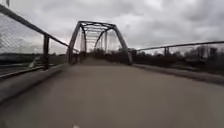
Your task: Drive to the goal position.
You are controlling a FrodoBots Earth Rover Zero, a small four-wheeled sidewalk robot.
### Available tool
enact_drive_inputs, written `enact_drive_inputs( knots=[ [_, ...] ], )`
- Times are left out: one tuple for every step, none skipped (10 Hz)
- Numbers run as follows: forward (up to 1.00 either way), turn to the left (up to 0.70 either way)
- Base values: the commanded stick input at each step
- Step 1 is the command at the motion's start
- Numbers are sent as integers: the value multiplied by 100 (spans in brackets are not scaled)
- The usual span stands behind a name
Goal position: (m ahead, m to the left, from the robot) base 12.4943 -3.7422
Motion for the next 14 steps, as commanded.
enact_drive_inputs(
  knots=[
    [70,0],
    [70,0],
    [70,2],
    [70,22],
    [70,34],
    [70,35],
    [70,0],
    [70,0],
    [70,0],
    [70,22],
    [70,35],
    [70,12],
    [70,1],
    [70,0]
  ],
)
